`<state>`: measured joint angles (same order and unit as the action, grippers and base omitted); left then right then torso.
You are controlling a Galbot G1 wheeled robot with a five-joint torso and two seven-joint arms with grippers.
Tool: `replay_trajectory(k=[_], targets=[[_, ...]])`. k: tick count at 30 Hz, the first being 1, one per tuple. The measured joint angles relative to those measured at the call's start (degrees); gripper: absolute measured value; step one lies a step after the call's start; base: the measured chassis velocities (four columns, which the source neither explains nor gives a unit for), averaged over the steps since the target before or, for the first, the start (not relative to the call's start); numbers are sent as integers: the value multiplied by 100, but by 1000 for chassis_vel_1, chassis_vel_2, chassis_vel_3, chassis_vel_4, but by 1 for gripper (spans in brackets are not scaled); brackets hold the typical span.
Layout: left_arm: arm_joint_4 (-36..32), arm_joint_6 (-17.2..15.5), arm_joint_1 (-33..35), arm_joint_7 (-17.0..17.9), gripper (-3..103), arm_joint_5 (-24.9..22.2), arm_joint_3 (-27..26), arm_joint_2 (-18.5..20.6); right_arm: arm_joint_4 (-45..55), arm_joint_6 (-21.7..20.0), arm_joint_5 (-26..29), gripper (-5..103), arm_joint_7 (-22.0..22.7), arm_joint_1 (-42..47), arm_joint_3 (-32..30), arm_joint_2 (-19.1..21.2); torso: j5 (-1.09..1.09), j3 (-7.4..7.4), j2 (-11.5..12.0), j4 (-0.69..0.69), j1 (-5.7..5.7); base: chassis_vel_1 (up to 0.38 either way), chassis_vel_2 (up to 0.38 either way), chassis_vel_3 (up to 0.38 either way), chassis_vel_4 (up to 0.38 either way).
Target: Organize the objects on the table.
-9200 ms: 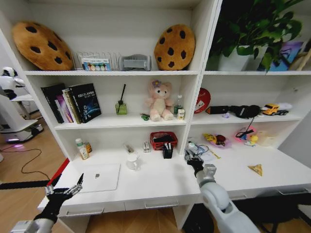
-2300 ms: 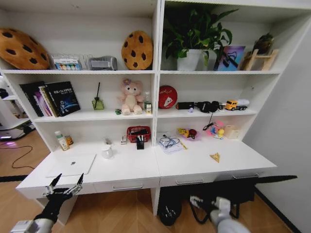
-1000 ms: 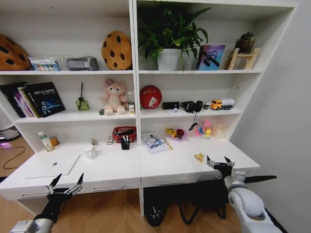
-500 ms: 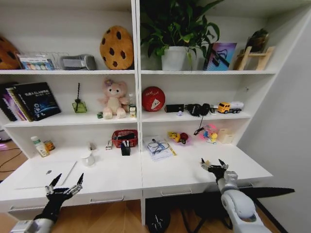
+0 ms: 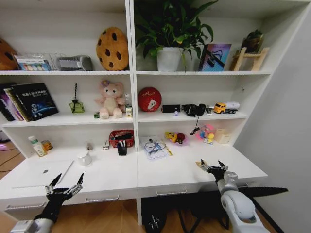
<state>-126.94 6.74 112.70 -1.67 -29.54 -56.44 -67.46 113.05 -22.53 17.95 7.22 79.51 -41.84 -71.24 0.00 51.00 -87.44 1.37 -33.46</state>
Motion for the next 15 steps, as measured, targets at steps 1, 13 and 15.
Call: replay_trajectory(k=[1, 13, 15], targets=[[0, 0, 0, 0, 100, 0, 0, 0, -16, 16, -6, 100, 2, 0, 12, 0, 0, 1, 1, 1, -2, -209, -158, 209, 152], [0, 0, 0, 0, 100, 0, 1, 0, -910, -256, 371, 100, -576, -481, 575, 444, -1, 0, 0, -2, 0, -49, -53, 61, 40], [0, 0, 0, 0, 100, 0, 0, 0, -1162, -256, 228, 100, -670, -725, 670, 523, -1, 0, 0, -1, 0, 59, 63, -63, -32]])
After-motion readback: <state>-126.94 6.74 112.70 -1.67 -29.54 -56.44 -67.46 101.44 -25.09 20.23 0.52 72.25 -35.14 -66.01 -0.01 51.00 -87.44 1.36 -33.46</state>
